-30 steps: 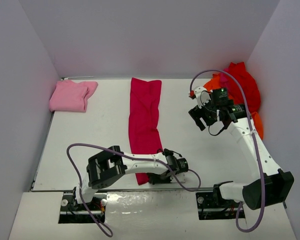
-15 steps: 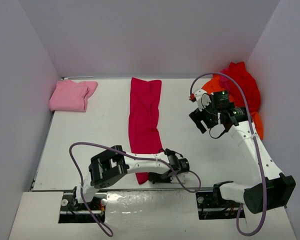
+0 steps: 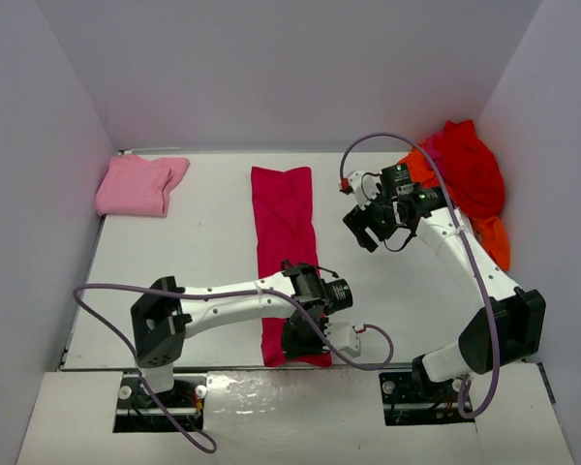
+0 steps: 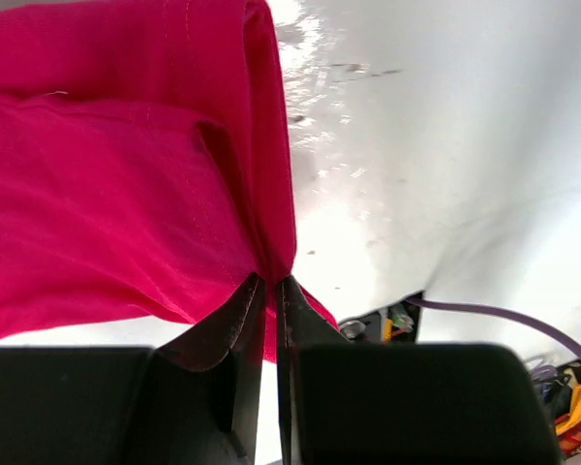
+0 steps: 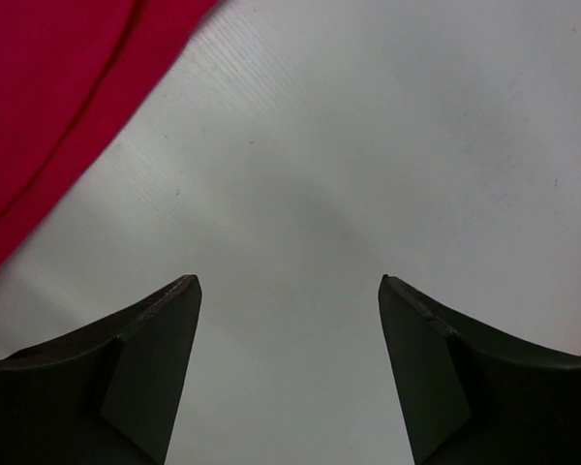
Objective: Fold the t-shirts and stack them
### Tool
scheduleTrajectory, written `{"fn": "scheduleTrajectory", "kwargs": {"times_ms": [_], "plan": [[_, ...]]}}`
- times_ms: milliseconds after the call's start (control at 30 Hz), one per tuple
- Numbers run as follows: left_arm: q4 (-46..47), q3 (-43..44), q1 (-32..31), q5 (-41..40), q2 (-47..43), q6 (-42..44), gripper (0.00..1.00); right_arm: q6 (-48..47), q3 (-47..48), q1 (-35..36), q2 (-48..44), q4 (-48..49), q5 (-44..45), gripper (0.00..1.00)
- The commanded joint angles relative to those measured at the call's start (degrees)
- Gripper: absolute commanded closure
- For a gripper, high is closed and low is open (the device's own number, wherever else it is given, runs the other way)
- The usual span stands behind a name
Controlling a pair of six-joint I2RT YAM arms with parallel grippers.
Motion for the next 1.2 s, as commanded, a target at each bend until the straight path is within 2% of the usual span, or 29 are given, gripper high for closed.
{"fn": "scheduleTrajectory", "kwargs": {"times_ms": [0, 67, 200, 333, 433, 767, 1167], "plan": [[-7.3, 4.2, 1.1, 9.5, -4.9, 4.7, 1.0, 1.2, 2.4, 0.5, 1.4, 0.5, 0.8, 0.29], [-9.8, 5.5, 1.3, 9.8, -5.7, 6.5, 1.0, 1.3, 2.2, 0.5, 1.7, 0.2, 0.8, 0.29], [-9.6, 9.4, 4.5, 3.9, -7.0, 8.4, 1.0, 1.3, 2.0, 0.6, 1.9, 0.3, 0.8, 0.29], [-8.0, 14.2, 14.6, -1.9, -4.8, 11.3, 1.0, 1.5, 1.7, 0.6, 1.3, 0.3, 0.4, 0.3], [-7.5, 17.9, 18.2, -5.4, -2.3, 13.1, 1.0, 1.5, 1.5, 0.6, 0.6, 0.3, 0.5, 0.29], [-5.9, 28.0, 25.2, -7.2, 7.5, 20.4, 1.0, 1.8, 0.7, 0.5, -1.3, 0.3, 0.4, 0.29], [-8.0, 41.8, 31.7, -6.1, 19.1, 24.1, 1.0, 1.6, 0.3, 0.4, -0.5, 0.7, 1.3, 0.3]]}}
